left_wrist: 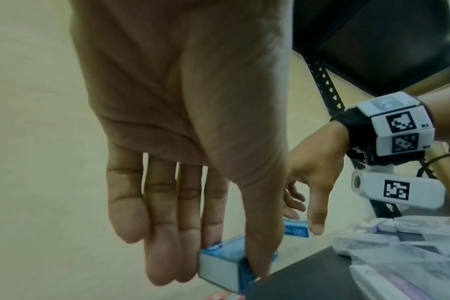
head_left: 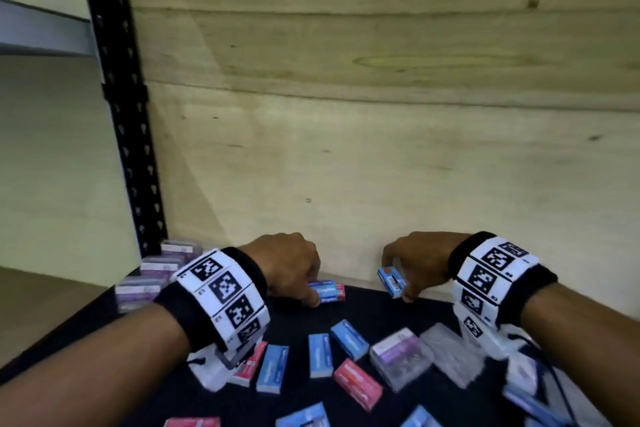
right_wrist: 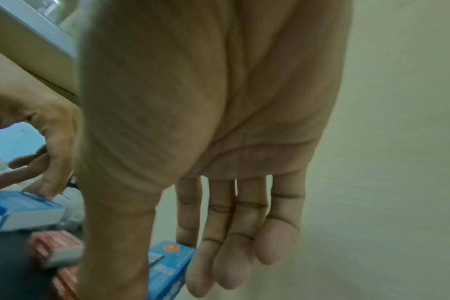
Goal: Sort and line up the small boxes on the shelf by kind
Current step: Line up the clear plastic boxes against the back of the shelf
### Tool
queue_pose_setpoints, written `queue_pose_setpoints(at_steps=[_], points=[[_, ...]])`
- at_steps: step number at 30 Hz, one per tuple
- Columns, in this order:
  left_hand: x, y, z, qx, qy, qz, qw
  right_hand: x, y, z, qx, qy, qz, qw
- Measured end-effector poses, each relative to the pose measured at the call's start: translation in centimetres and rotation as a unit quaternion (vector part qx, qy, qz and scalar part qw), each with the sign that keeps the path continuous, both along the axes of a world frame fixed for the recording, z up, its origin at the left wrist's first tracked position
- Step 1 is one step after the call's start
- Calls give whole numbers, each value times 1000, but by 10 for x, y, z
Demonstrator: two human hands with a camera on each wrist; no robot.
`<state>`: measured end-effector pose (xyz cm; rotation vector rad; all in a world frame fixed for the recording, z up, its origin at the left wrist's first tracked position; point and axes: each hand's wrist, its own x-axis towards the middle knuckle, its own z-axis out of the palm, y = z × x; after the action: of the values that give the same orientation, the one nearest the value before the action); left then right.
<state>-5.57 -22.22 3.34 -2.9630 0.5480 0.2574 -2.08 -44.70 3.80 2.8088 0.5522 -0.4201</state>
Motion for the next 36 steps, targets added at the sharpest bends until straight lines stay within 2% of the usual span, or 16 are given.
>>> queue_pose_setpoints(at_steps=[6,13,27,36], points=[[26,-74,-15,10,6,-53,999,0,-50,-10,1,11,-63,998],[50,-111,-31,18,18,-75,997,7,-61,-28,17,49,-86,995],[59,-116,-48,18,29,-82,996,9,-54,-44,-33,30,-78,996],[36,-102,-29,-9,22,-80,997,0,-55,-37,-27,9,-84,996]])
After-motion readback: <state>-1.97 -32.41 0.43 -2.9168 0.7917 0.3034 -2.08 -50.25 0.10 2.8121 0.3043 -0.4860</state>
